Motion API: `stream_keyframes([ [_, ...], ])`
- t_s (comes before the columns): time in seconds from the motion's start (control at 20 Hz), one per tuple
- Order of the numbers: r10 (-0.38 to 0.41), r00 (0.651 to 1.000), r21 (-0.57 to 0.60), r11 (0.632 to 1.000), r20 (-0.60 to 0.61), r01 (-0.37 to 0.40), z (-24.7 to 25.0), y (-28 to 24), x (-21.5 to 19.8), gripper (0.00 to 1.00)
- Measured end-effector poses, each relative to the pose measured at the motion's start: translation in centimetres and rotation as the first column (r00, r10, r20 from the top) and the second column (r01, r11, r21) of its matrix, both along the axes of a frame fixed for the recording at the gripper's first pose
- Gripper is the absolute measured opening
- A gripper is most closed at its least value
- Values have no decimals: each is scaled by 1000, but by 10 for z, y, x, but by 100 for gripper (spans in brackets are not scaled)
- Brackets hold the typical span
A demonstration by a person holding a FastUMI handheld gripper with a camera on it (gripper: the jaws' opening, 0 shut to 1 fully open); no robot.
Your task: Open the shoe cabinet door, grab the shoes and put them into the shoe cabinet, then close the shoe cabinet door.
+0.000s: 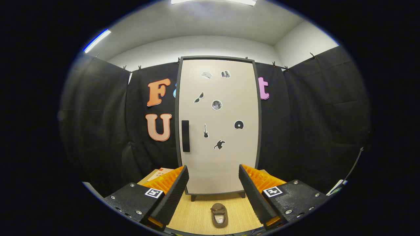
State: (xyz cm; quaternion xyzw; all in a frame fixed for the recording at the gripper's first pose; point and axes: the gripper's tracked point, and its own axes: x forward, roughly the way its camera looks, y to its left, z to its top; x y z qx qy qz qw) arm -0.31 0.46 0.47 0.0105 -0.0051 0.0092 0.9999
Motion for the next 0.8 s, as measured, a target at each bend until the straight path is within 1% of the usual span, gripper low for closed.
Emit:
stream_keyframes([
  [0.35,-18,1000,-12,1000,0,18,-2,-10,-3,95],
  [0.8,3,1000,-12,1000,-5,-3,2,-6,8,95],
])
